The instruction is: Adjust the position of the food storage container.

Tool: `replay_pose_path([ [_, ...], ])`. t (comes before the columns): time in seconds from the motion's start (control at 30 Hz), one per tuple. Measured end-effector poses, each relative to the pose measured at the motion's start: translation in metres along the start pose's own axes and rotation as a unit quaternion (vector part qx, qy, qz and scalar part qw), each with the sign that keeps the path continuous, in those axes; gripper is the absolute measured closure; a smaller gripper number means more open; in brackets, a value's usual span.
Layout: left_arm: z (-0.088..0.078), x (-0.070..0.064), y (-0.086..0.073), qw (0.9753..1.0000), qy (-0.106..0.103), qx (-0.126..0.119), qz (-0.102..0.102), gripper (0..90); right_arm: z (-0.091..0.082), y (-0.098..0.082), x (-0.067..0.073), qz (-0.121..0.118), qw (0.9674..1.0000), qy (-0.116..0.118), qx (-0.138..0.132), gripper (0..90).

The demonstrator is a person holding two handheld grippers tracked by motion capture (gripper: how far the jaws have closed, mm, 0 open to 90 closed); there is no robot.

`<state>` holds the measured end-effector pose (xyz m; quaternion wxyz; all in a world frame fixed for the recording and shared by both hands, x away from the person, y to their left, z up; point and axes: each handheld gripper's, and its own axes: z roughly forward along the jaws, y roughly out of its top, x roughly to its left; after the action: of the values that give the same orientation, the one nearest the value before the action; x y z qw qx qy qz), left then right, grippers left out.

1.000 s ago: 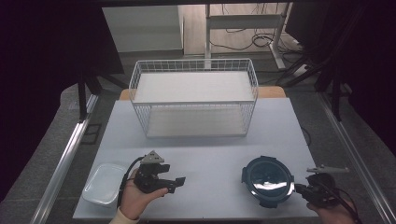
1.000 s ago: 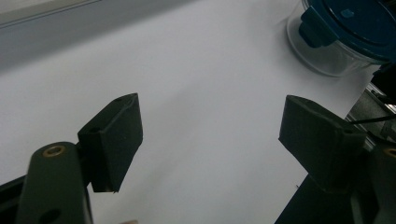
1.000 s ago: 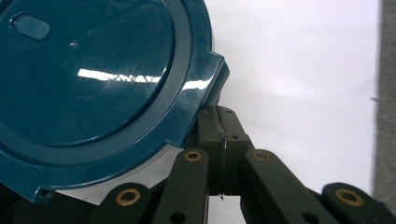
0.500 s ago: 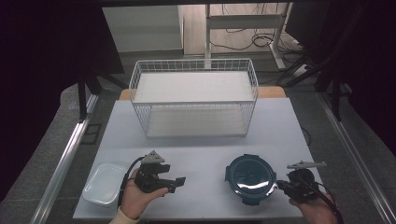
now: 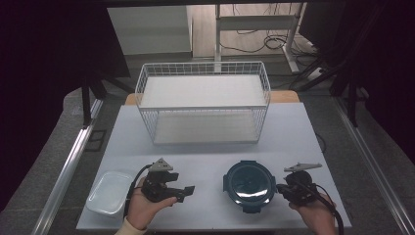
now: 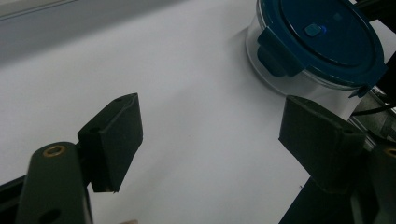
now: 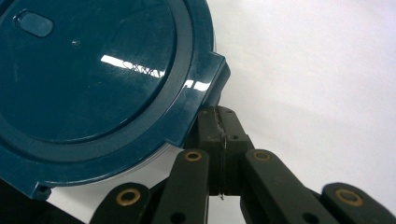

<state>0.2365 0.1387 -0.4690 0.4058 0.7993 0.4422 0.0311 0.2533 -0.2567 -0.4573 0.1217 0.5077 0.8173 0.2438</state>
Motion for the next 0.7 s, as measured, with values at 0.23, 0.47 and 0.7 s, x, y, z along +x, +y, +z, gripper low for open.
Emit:
replay_pose_path([
  [0.23,0.001,-0.001,0.000,1.0000,-0.001,0.001,0.001,21.1,0.006,0.008,0.010,-0.015,0.9998,0.009,0.003,90.0],
  [0.47,0.000,0.003,-0.001,1.0000,0.001,0.000,-0.003,21.1,0.012,0.016,0.022,-0.030,0.9993,0.023,0.003,90.0],
  [0.7,0.000,0.003,-0.002,1.0000,0.002,-0.005,-0.004,21.3,0.018,0.022,0.034,-0.047,0.9984,0.031,0.003,90.0],
])
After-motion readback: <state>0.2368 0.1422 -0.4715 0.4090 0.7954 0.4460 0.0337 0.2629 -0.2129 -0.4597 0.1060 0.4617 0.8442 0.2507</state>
